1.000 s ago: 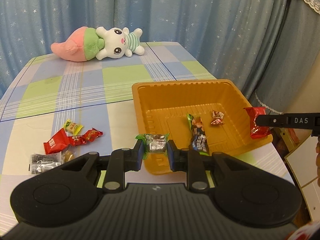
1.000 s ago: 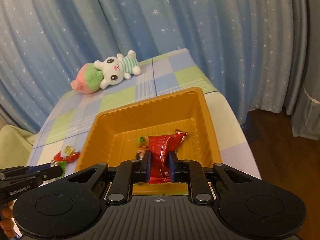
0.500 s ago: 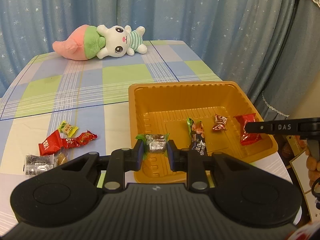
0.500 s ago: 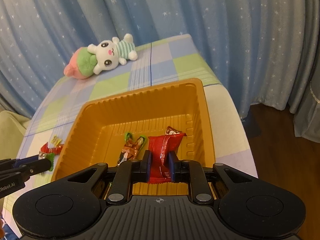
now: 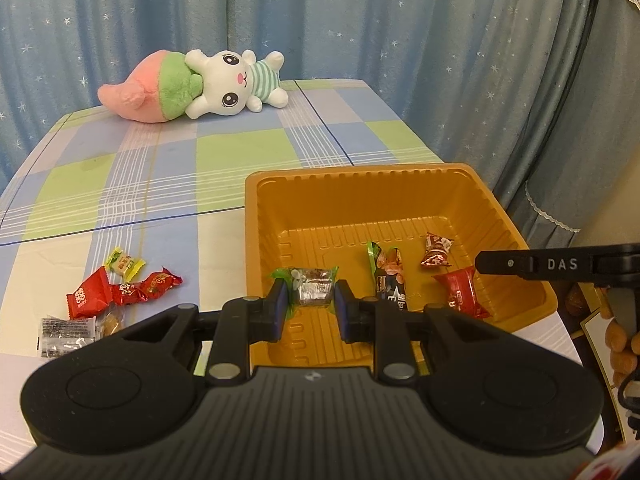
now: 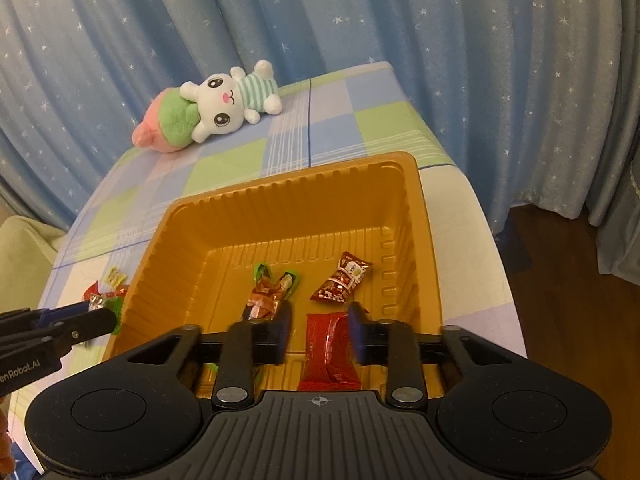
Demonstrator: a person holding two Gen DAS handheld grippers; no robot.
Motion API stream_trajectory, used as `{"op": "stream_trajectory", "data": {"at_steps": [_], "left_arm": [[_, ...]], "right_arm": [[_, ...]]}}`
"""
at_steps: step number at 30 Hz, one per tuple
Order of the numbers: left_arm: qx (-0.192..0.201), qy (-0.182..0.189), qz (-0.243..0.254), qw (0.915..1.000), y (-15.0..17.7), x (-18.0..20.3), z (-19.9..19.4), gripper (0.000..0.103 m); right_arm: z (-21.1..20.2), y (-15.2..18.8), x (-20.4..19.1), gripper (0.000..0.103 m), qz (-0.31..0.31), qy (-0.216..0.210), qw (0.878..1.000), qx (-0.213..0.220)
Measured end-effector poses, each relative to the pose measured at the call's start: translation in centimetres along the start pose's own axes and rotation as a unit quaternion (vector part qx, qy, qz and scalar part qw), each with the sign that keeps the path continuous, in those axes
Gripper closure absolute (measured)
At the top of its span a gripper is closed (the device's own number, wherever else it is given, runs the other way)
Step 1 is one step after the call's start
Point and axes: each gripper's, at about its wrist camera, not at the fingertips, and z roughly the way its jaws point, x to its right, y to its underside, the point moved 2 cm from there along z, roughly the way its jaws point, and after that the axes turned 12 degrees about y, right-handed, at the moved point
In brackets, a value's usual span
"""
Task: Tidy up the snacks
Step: 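Open both grippers to release the candies into the tray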
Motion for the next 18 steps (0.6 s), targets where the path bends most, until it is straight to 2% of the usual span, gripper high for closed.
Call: {"op": "stream_trajectory", "data": {"at_steps": [18], "left_arm": [[-0.019, 0.006, 0.011, 0.9997, -1.6, 0.5, 3.9, 0.080]], "right_arm": [[-0.5, 0.5, -0.5, 0.061, 0.003, -0.016, 1.000, -0.003]]}}
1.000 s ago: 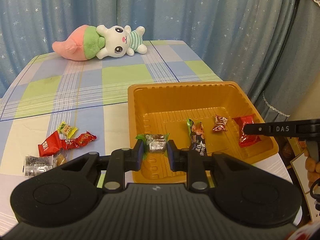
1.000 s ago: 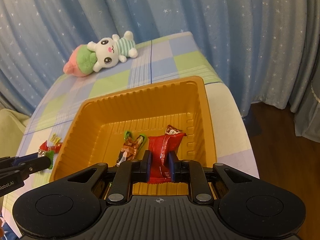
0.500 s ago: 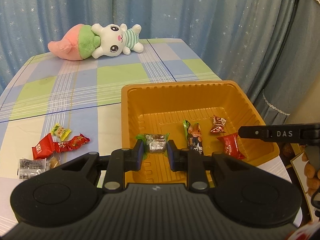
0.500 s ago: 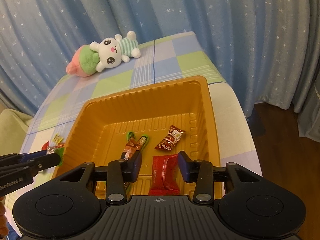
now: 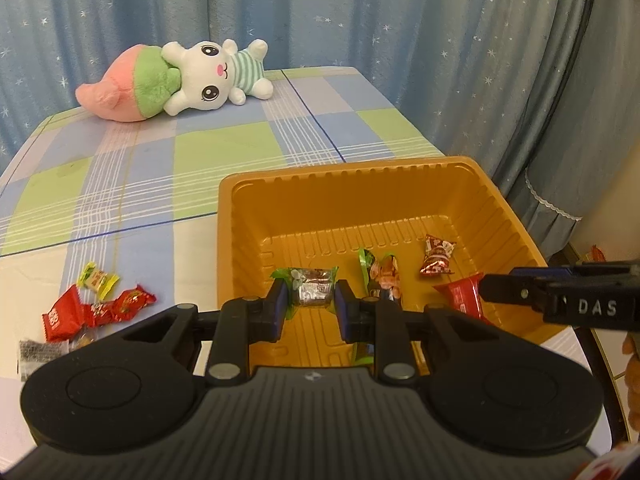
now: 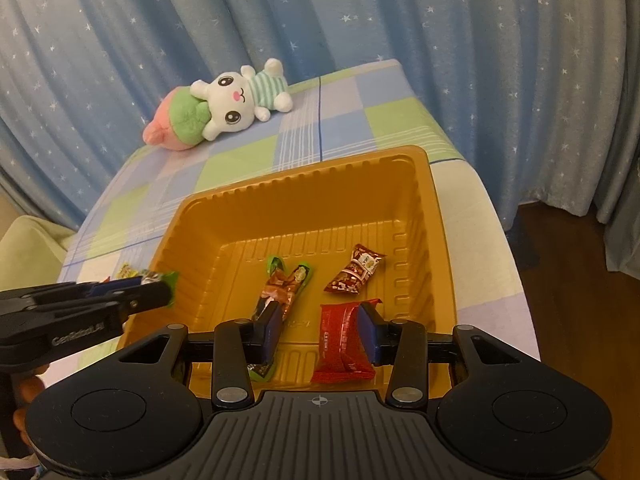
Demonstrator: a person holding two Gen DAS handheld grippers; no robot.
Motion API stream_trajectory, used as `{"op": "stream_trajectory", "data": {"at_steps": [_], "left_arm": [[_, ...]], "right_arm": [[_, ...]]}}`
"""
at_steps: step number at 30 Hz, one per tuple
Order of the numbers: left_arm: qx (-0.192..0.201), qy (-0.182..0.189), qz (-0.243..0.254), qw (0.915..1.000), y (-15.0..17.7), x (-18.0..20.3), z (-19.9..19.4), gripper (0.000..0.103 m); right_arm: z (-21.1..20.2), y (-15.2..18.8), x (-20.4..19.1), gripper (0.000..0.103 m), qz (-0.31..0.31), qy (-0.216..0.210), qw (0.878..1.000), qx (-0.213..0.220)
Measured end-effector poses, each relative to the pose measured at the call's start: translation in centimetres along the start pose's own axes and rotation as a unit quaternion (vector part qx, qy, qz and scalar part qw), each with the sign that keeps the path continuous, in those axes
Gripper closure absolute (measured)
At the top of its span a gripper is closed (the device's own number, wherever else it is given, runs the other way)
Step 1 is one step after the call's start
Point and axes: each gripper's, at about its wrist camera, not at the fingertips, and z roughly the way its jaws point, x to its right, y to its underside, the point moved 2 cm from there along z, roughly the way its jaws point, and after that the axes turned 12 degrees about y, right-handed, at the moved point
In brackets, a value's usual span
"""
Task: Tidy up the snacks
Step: 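Open both grippers to release the candies into the tray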
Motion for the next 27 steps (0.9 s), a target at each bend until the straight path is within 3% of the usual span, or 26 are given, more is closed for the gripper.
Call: {"op": "stream_trajectory", "data": {"at_steps": [6, 10, 12, 18, 27], "left_arm": [[0.001, 0.001, 0.005, 1.0000, -0.7, 0.3, 0.9, 0.079], [-0.002, -0.001, 0.001, 1.0000, -1.2, 0.2, 1.3, 0.067], [0.000, 0.002, -0.003, 1.0000, -1.3, 0.2, 1.0, 0.067], [0.008, 0.000, -0.005, 1.0000, -1.4, 0.3, 0.0, 0.065], [0.015, 0.001, -0.010, 0.9998, -0.5, 0.8, -1.9, 0.064]], "right_arm": [[-0.2, -0.2, 0.2, 0.061, 0.004, 0.000, 1.000, 0.004], [-0.4, -0.3, 0.2, 0.060, 0.005, -0.001, 1.000, 0.006], [-0.5, -0.4, 0.2, 0.059, 0.004, 0.000, 1.000, 0.008], [-1.0, -0.5, 0.3, 0.044, 0.013, 0.001, 1.000, 0.017], [-1.5, -0.4, 0.1, 0.038, 0.013, 0.002, 1.000, 0.019]]}}
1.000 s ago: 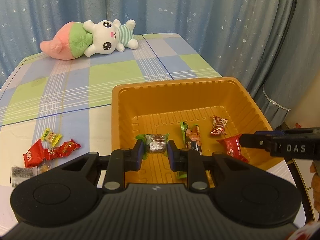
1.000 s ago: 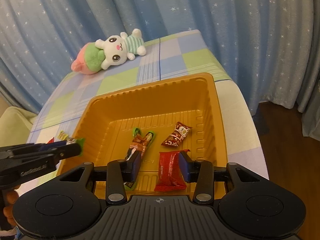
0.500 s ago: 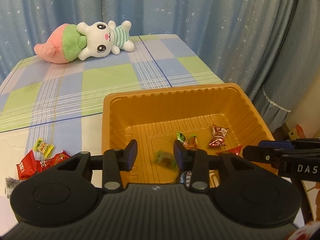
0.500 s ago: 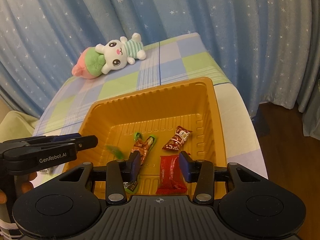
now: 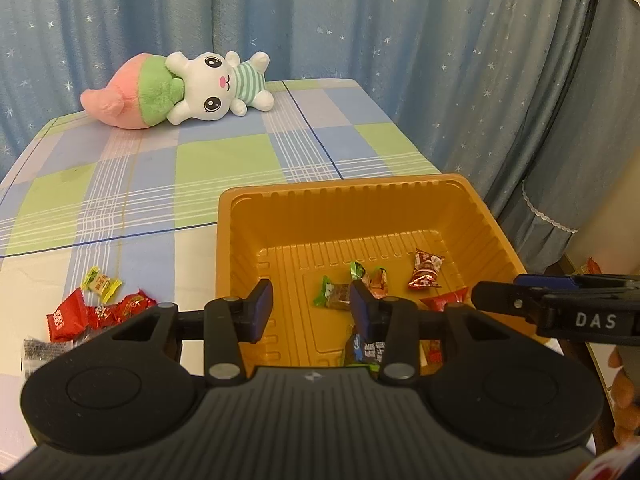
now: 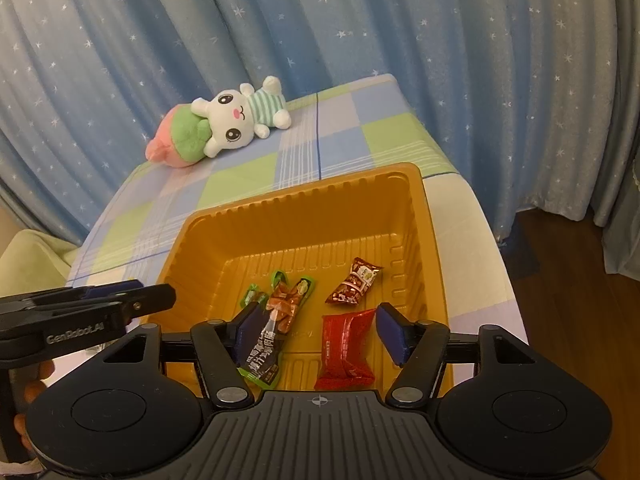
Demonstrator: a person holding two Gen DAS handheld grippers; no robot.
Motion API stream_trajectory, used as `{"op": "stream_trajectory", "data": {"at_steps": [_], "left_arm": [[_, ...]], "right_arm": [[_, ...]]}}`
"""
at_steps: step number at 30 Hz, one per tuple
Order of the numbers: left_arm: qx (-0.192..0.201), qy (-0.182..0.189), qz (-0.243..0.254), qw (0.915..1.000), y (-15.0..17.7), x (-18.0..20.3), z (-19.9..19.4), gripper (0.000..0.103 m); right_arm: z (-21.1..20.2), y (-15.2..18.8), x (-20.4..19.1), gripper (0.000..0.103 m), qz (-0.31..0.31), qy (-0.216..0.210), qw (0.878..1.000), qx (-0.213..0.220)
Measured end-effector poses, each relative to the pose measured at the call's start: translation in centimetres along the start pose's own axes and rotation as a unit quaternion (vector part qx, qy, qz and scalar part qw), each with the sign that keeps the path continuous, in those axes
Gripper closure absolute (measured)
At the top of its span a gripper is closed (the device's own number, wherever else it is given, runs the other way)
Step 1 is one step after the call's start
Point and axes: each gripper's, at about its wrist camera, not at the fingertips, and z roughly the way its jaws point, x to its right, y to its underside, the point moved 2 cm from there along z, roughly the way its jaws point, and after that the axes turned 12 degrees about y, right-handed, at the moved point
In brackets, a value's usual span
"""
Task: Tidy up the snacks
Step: 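Open both grippers to release the candies into the tray, then move both grippers away from the tray toward the snacks on the table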
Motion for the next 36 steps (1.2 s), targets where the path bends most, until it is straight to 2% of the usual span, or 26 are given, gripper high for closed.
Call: {"op": "stream_trajectory", "data": {"at_steps": [4, 16, 36], "left_arm": [[0.008, -0.001, -0.003, 1.0000, 0.5, 0.1, -1.2, 0.062], [0.029, -0.009, -0.023, 0.9993, 3.0, -2.3, -6.0, 0.055], [0.004, -0.008, -0.031, 0.9995, 8.7, -11.4, -12.9, 0.054]], "right_arm": [[-0.4, 0.3, -0.2, 0.030, 0.000, 0.000, 1.000, 0.004], [-2.2, 1.9, -2.6, 0.027, -0.010, -0.011, 1.000, 0.011], [-4.2, 7.4, -12.7, 0.023, -0.042, -0.027, 0.999, -0.022]]}}
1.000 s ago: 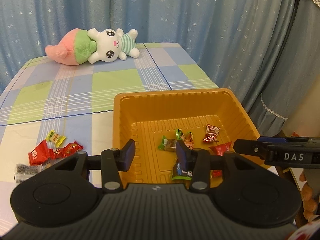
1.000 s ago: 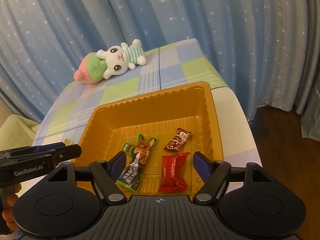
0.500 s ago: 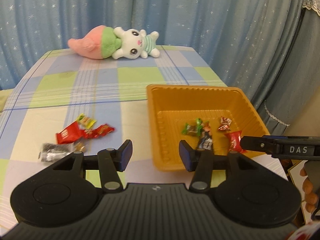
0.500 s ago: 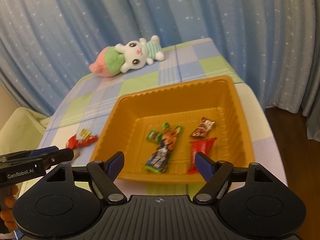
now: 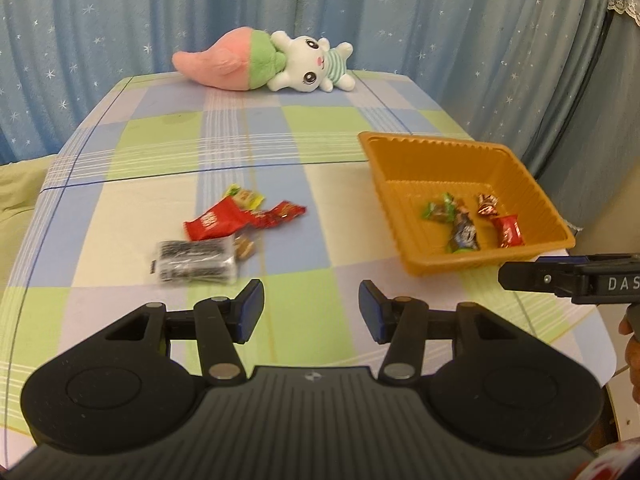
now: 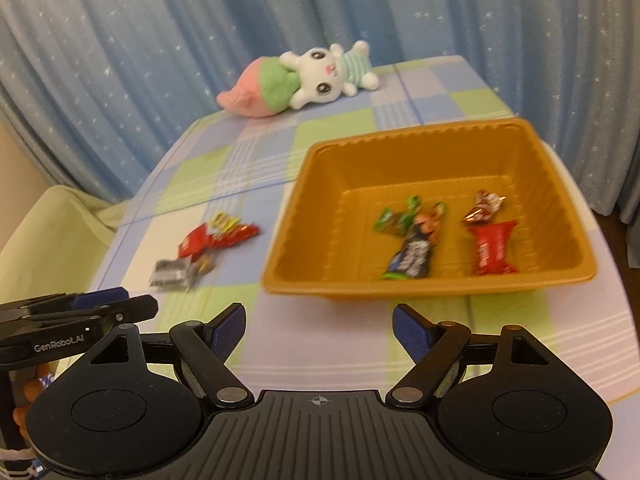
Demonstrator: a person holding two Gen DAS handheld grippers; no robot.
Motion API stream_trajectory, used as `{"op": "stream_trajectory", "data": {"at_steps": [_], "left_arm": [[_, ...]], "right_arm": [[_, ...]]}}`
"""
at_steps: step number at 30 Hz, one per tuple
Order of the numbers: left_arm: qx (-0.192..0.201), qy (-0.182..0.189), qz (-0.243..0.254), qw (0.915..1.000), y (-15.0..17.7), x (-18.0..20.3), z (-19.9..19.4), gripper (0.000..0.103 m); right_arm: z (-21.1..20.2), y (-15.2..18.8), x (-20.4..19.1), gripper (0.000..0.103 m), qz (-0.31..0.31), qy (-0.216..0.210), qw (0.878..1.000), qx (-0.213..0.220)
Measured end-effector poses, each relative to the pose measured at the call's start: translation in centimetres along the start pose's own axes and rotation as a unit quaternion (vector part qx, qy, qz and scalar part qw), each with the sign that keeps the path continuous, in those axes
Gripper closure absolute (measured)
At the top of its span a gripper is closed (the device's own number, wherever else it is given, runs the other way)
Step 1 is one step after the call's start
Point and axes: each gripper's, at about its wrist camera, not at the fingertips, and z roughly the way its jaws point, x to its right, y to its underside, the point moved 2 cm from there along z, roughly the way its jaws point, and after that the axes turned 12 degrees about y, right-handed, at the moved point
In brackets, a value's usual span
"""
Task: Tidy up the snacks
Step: 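Move both grippers away from the tray toward the snacks on the table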
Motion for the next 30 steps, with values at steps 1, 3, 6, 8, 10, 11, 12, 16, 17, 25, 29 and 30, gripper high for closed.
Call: {"op": "stream_trajectory", "data": {"at_steps": [1, 3, 6, 8, 10, 11, 12, 16, 17, 25, 29, 30], "left_arm": [[-0.001, -0.001, 0.002, 1.0000, 0.2, -0.4, -0.2, 0.054], [-0.003, -0.003, 0.006, 1.0000, 0.5, -1.2, -0.7, 0.054], [-0.003, -0.005, 0.011, 0.9999, 0.9, -2.6, -1.5, 0.054], [-0.005, -0.009, 0.011, 0.9999, 1.1, -3.6, -1.9, 0.052], [-0.008, -0.014, 0.012, 0.9998, 1.4, -4.6, -2.3, 0.052], [-0.009, -0.016, 0.012, 0.9998, 1.5, -5.1, -2.4, 0.052], [-0.010, -0.018, 0.013, 0.9997, 1.6, -5.6, -2.5, 0.052], [-0.012, -0.021, 0.009, 0.9997, 1.9, -7.5, -3.0, 0.052], [-0.012, -0.022, 0.009, 0.9996, 1.9, -7.9, -3.2, 0.052], [-0.014, -0.034, -0.003, 0.9993, 2.2, -11.4, -3.9, 0.052], [-0.015, -0.041, -0.014, 0.9989, 2.4, -13.2, -4.2, 0.052], [-0.016, -0.043, -0.016, 0.9988, 2.4, -13.6, -4.2, 0.051]], "right_arm": [[0.1, 0.2, -0.6, 0.023, -0.001, 0.000, 1.000, -0.002], [0.3, 0.4, -1.7, 0.023, -0.002, -0.001, 1.000, -0.005], [0.6, 0.7, -3.2, 0.023, -0.003, -0.003, 1.000, -0.009], [0.9, 1.1, -4.3, 0.023, -0.002, -0.004, 1.000, -0.014], [1.4, 1.5, -5.3, 0.023, -0.002, -0.005, 1.000, -0.021], [1.6, 1.6, -5.8, 0.023, -0.002, -0.007, 1.000, -0.023], [1.8, 1.7, -6.3, 0.023, -0.002, -0.007, 1.000, -0.025], [2.6, 2.1, -8.1, 0.023, -0.003, -0.009, 1.000, -0.030], [2.7, 2.2, -8.5, 0.023, -0.003, -0.010, 1.000, -0.030], [4.6, 2.5, -12.0, 0.023, -0.015, -0.017, 0.999, -0.033], [5.8, 2.2, -13.9, 0.023, -0.031, -0.022, 0.999, -0.030], [6.1, 2.1, -14.3, 0.023, -0.036, -0.024, 0.999, -0.029]]}}
